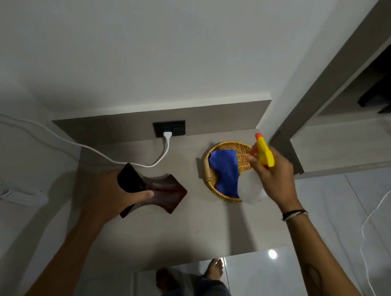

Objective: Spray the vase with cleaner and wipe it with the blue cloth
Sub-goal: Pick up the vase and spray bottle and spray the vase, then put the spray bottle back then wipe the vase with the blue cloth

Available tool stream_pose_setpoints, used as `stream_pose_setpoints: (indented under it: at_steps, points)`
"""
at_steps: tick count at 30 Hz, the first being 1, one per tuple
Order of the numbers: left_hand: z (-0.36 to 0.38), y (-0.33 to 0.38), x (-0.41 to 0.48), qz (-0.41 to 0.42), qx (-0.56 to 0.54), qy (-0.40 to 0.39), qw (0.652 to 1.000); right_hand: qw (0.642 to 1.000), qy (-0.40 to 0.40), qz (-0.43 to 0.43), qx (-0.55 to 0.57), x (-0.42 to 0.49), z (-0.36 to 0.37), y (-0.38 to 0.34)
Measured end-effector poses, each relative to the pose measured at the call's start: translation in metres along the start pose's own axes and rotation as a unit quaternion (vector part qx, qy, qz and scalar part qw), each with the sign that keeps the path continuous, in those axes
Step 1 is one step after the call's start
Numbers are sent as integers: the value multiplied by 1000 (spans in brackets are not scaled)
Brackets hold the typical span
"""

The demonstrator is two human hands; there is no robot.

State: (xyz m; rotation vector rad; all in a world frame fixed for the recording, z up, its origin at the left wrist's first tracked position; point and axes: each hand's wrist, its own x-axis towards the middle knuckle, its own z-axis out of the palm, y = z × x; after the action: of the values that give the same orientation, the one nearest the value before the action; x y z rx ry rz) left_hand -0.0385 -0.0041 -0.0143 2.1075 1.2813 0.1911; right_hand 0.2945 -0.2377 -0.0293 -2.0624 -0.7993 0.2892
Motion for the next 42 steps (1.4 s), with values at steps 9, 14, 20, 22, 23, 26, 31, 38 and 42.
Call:
stream_pose_setpoints:
  at_steps: [9, 14, 20, 22, 23, 26, 31, 38, 42]
  points:
    - [5, 22, -7, 82, 174, -9, 981, 998, 52, 23, 0, 45, 32, 40]
    - [7, 26, -7, 90, 202, -8, 975, 998, 44, 40, -11, 38, 47, 57]
    - [10, 28, 0, 97, 224, -34, 969, 993, 74, 83, 44, 37, 39, 59]
    - [11, 30, 1, 95, 231, -36, 968, 990, 129, 55, -14, 26, 33, 51]
    - [12, 31, 0, 95, 234, -38, 967, 984, 169, 6, -46, 16, 31, 45]
    - [13, 30, -2, 95, 229, -28, 968, 970, 164, -175, -40, -11, 50, 27]
    - [15, 32, -4, 88, 232, -34, 968, 931, -185, -137, -283, 3, 114, 40]
    - [22, 34, -4, 99, 238, -35, 966, 883, -255, -67, -388, 31, 150, 77]
    - [33, 35, -2, 141, 241, -50, 959, 873, -268, -73, -401, 29, 155, 85]
